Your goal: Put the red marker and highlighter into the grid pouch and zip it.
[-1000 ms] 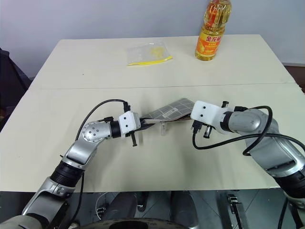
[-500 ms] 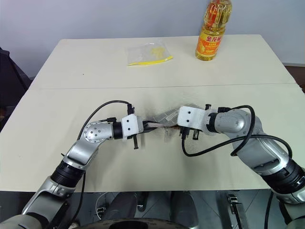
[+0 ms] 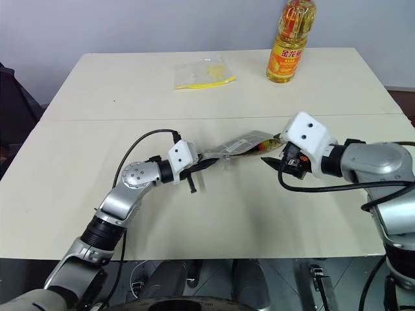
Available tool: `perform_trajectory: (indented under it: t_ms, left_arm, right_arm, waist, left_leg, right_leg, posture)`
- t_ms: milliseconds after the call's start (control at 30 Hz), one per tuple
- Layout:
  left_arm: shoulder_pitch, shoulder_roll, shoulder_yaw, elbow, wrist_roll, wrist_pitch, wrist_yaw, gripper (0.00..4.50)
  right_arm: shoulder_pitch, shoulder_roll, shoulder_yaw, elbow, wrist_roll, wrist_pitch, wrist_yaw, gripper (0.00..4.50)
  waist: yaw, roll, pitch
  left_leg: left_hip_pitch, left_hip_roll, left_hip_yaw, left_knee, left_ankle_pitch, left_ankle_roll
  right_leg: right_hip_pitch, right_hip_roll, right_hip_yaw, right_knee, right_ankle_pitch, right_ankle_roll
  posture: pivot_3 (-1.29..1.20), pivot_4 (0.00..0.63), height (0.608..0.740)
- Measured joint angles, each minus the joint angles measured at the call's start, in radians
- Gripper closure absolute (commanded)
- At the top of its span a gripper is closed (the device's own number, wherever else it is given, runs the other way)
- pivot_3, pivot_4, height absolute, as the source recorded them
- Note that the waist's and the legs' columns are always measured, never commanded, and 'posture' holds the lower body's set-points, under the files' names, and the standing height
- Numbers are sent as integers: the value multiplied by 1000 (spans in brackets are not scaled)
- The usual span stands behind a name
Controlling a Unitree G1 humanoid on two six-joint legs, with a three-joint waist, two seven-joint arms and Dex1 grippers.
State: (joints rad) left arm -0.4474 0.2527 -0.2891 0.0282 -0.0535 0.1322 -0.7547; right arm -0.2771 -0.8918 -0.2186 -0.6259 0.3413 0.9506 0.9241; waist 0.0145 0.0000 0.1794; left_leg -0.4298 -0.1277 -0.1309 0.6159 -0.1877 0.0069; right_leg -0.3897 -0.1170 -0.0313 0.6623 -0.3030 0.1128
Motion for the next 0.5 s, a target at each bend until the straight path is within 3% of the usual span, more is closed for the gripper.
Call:
perform_trajectory:
  t_ms: [167, 300, 500]
  left_arm:
    - [-43, -59, 0, 36, -1, 39, 41, 4500]
    - [-44, -85, 1, 38, -9, 61, 53, 4500]
    - [-44, -97, 1, 36, -23, 79, 59, 4500]
  right_arm:
    - [39, 175, -55, -52, 124, 136, -117, 1367]
    - [45, 330, 13, -46, 116, 164, -281, 1367]
    - [56, 459, 97, 5, 95, 151, -434, 1367]
  waist:
    - [-2, 0, 0]
    - [-2, 0, 0]
    - [-2, 0, 0]
  left_leg:
    - [0, 0, 0, 0, 0, 0]
    - [0, 0, 0, 0, 0, 0]
    - [0, -1, 0, 0, 0, 0]
  right_leg:
    - [0, 0, 0, 1, 0, 0]
    - [-1, 0, 0, 2, 0, 0]
    - [-1, 0, 1, 2, 0, 0]
  posture:
    - [0, 150, 740]
    - [0, 150, 740]
    - [0, 150, 740]
